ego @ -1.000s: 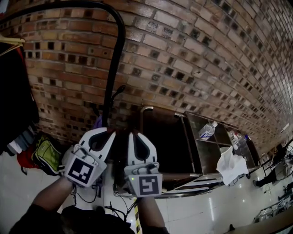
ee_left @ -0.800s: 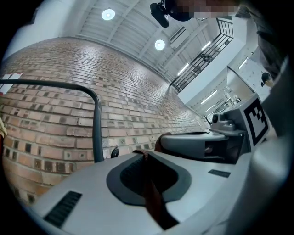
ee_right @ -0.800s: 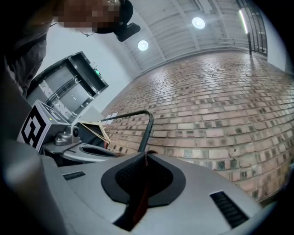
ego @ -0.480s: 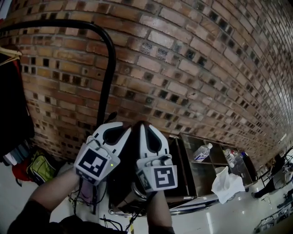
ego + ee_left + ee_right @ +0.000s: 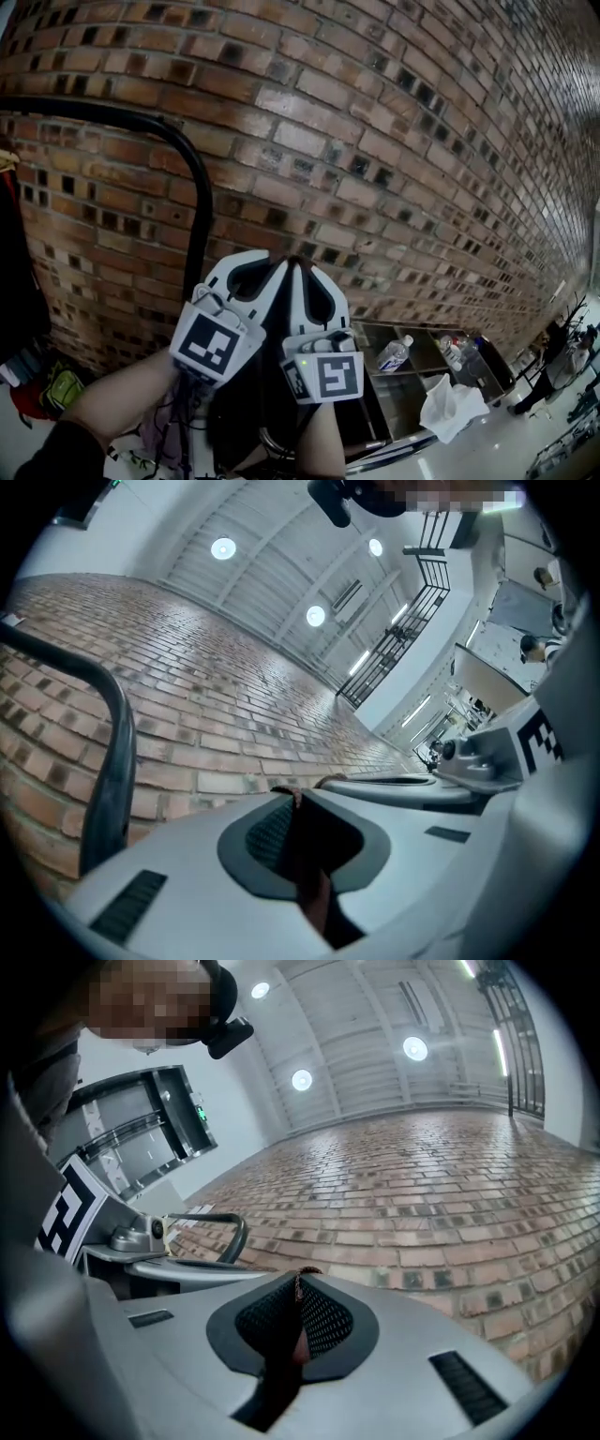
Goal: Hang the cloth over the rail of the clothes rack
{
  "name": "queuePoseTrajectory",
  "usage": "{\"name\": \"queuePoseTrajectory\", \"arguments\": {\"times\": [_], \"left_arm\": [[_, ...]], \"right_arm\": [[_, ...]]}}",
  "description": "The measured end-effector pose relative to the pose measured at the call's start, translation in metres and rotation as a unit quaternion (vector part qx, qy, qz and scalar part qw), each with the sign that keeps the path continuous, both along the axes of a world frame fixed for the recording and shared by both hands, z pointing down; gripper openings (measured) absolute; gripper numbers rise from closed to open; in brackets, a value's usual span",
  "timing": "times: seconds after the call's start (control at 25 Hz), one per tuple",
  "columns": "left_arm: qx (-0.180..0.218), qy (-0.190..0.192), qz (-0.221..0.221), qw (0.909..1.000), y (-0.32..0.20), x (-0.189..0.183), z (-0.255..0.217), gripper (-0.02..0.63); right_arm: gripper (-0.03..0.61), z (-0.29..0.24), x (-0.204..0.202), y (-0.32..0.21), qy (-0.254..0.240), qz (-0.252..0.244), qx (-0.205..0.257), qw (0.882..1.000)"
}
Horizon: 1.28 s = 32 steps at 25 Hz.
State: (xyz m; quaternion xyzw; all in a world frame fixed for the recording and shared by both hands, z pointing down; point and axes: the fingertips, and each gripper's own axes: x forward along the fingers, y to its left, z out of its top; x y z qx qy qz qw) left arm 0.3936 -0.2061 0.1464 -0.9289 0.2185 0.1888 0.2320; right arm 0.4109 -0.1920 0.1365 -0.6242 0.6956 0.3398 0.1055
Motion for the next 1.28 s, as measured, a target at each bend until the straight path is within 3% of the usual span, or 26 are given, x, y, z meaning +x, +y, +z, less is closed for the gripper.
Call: {"name": "queuePoseTrajectory", "arguments": {"times": [0.36, 0.56, 0.68, 0.76, 0.92, 1.04, 1.28], "left_arm": [[0.053, 0.041, -0.045, 0.9967, -0.027, 0.014, -0.084, 0.023], [0.132, 0.077, -0.019, 0.9881, -0.014, 0.012, -0.128, 0.025], [0.144, 0.076, -0.014, 0.9865, -0.016, 0.014, -0.150, 0.025], [0.167, 0.067, -0.016, 0.9836, -0.017, 0.014, -0.168, 0.025], [0.257, 0.007, -0.049, 0.9651, -0.019, 0.015, -0.194, 0.025], [0.264, -0.037, -0.080, 0.9604, -0.043, 0.004, -0.218, 0.025], [0.305, -0.050, -0.135, 0.9415, -0.078, -0.049, -0.269, 0.025]], "right_arm": [[0.002, -0.072, 0.001, -0.015, 0.015, 0.002, 0.051, 0.999], [0.002, -0.106, 0.000, -0.005, 0.015, -0.003, 0.111, 0.994], [0.002, -0.122, 0.006, -0.001, -0.004, -0.007, 0.125, 0.992], [0.002, -0.129, 0.008, -0.001, -0.017, -0.014, 0.125, 0.992], [0.002, -0.137, 0.009, -0.001, -0.037, -0.032, 0.125, 0.991], [0.002, -0.141, 0.003, -0.006, -0.048, -0.048, 0.128, 0.990], [0.002, -0.140, -0.026, -0.013, -0.042, -0.066, 0.116, 0.990]]}}
